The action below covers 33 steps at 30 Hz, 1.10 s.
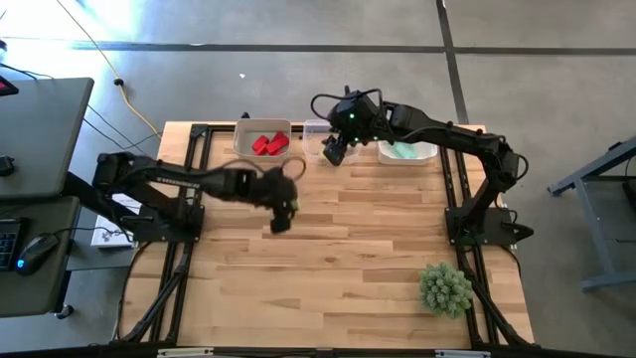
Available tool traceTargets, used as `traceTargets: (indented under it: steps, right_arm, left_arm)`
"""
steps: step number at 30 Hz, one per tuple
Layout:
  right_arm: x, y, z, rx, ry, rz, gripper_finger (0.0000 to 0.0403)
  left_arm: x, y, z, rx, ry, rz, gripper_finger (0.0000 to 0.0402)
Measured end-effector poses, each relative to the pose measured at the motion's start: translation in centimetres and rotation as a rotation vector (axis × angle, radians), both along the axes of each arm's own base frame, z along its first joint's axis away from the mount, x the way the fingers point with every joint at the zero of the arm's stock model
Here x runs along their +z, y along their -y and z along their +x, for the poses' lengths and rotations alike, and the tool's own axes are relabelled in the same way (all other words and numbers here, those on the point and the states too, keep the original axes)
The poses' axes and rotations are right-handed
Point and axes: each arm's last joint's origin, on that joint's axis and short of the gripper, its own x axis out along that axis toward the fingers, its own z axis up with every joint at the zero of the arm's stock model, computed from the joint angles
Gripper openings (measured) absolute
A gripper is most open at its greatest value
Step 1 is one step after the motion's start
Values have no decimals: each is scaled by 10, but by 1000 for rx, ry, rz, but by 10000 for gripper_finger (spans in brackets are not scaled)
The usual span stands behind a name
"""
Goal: Sort & place blocks by color
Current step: Put the green block into the transparent bin
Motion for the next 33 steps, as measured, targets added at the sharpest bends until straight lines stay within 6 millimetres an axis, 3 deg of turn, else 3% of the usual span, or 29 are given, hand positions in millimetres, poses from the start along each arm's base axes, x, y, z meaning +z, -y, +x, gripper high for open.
traceTargets:
  steps: [12, 20, 24, 33]
  right_arm:
    - [11, 42, -8, -162, 138, -62, 201]
    - [19, 66, -16, -223, 219, -102, 201]
    - [22, 74, -19, -245, 246, -117, 201]
    - [22, 83, -25, -269, 245, -127, 201]
  left_arm:
    - [26, -104, -13, 267, 353, 91, 105]
    - [46, -148, -29, 373, 572, 227, 105]
    - [38, -167, -32, 408, 567, 242, 105]
    - [23, -201, 4, 382, 514, 161, 105]
